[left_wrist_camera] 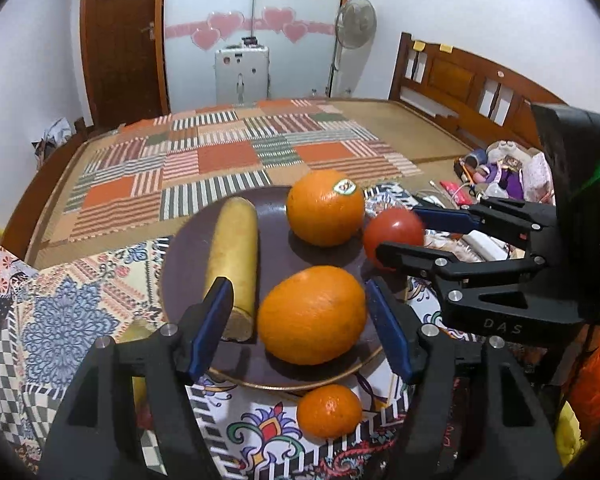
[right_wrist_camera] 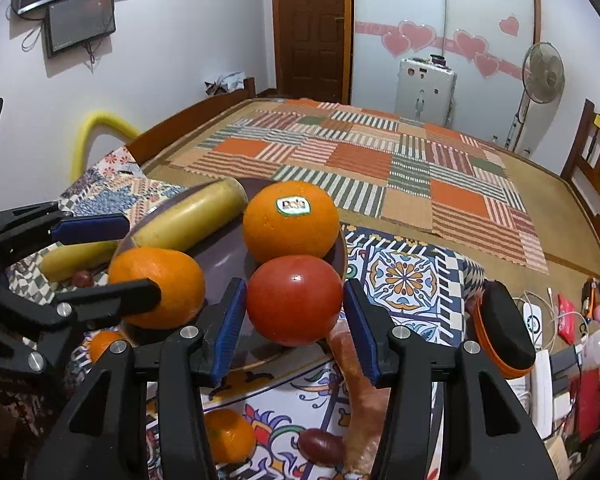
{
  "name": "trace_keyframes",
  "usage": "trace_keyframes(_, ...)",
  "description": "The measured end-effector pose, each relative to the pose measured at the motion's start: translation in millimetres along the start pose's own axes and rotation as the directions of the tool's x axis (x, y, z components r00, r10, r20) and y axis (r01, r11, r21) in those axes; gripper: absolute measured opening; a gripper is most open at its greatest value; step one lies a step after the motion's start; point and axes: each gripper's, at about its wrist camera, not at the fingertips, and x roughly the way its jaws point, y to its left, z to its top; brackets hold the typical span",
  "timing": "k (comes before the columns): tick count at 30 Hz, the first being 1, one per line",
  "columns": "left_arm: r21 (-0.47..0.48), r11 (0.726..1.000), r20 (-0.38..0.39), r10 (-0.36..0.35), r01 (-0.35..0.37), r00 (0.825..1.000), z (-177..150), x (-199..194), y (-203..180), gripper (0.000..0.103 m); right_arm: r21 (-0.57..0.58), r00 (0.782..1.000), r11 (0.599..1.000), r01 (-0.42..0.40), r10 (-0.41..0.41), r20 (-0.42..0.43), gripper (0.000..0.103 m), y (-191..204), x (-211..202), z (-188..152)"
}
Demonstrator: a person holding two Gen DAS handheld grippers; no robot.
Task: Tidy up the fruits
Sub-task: 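Open both tools and pull them back from the plate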
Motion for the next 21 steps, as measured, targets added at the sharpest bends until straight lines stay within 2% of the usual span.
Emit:
trace_keyframes(9, -0.014, 0.999, 0.041, 0.041, -0.04, 0.998, -4, -31, 15, 0.068, 0.004, 0.999, 1.0, -0.001, 0.001, 0.048, 0.046, 11, -15, 3)
trace_keyframes(15, -0.031, 0.993, 0.068, 0.113, -0.111, 0.991, -12, -58, 44, 0.068, 0.025, 0.994, 0.999, 0.027, -0.029, 0.102, 0.046, 8, -42, -3)
trace_keyframes(21, -0.058, 0.986, 0.009, 0.154, -0.153, 0.988, -30, -62, 77, 0.069, 0.027, 0.991, 0.997, 0.075, -0.077, 0.108, 0.048, 5, -53, -15)
